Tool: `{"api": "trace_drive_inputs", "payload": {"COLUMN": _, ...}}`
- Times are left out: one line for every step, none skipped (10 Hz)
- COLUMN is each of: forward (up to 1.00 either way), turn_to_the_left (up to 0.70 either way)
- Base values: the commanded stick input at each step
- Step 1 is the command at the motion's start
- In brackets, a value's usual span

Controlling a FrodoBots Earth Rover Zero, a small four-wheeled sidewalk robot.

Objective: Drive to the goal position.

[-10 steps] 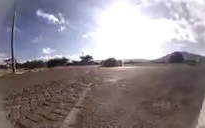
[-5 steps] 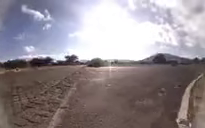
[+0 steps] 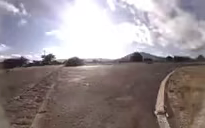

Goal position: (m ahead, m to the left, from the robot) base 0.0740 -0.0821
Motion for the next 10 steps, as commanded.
{"api": "trace_drive_inputs", "payload": {"forward": 0.00, "turn_to_the_left": -0.18}}
{"api": "trace_drive_inputs", "payload": {"forward": 0.00, "turn_to_the_left": 0.00}}
{"api": "trace_drive_inputs", "payload": {"forward": 0.00, "turn_to_the_left": 0.00}}
{"api": "trace_drive_inputs", "payload": {"forward": 0.00, "turn_to_the_left": 0.00}}
{"api": "trace_drive_inputs", "payload": {"forward": 0.00, "turn_to_the_left": 0.00}}
{"api": "trace_drive_inputs", "payload": {"forward": 0.00, "turn_to_the_left": 0.00}}
{"api": "trace_drive_inputs", "payload": {"forward": 0.00, "turn_to_the_left": 0.00}}
{"api": "trace_drive_inputs", "payload": {"forward": 0.00, "turn_to_the_left": 0.00}}
{"api": "trace_drive_inputs", "payload": {"forward": 0.00, "turn_to_the_left": 0.00}}
{"api": "trace_drive_inputs", "payload": {"forward": 0.00, "turn_to_the_left": 0.00}}
